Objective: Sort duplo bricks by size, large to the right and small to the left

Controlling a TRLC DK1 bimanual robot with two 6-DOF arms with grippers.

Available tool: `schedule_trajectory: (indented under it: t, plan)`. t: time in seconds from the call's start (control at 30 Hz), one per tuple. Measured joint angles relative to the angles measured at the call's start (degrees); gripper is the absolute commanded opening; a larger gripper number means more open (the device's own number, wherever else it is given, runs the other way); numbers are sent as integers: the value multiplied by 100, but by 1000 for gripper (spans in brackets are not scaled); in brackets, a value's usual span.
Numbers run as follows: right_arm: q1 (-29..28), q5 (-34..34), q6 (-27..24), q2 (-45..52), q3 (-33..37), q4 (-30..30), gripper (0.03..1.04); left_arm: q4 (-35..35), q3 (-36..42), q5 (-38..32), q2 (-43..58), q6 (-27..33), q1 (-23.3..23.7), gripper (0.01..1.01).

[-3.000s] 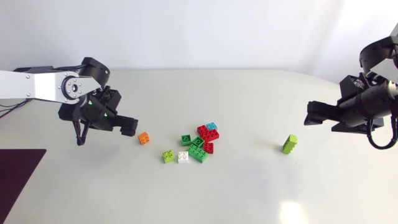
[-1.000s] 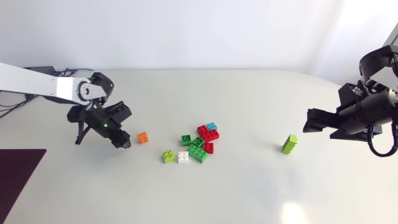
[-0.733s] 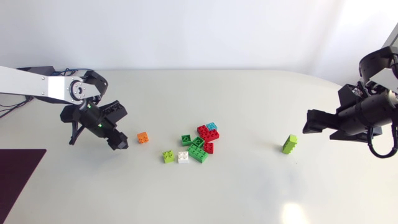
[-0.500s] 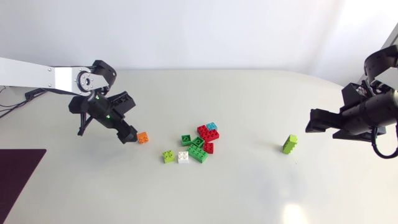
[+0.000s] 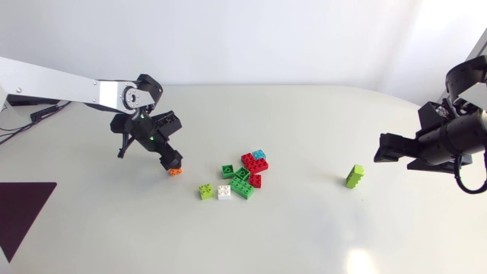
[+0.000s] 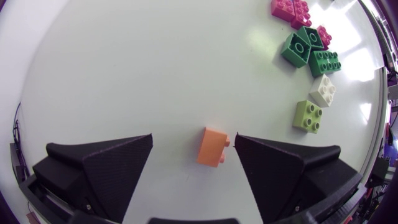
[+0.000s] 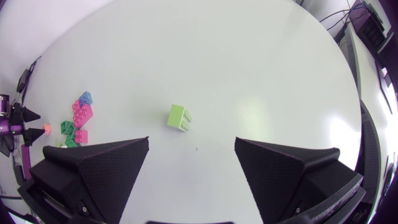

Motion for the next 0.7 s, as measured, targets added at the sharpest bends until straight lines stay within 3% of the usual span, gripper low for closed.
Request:
schedule_trajectory:
  t: [0.07, 0.13, 0.53, 0.7]
  plan:
    - [-7, 0, -7, 9, 0, 2, 993, 0, 61, -17, 83, -2, -28, 348]
    - [-17, 0, -20, 9, 0, 4, 995, -28, 105, -20, 157, -2, -52, 262]
    - [-70, 0, -22, 13, -85, 24, 993, -319, 96, -20, 184, 22, -31, 236]
    - [-70, 0, -22, 13, -136, 44, 993, -291, -245, -20, -44, 140, 125, 223]
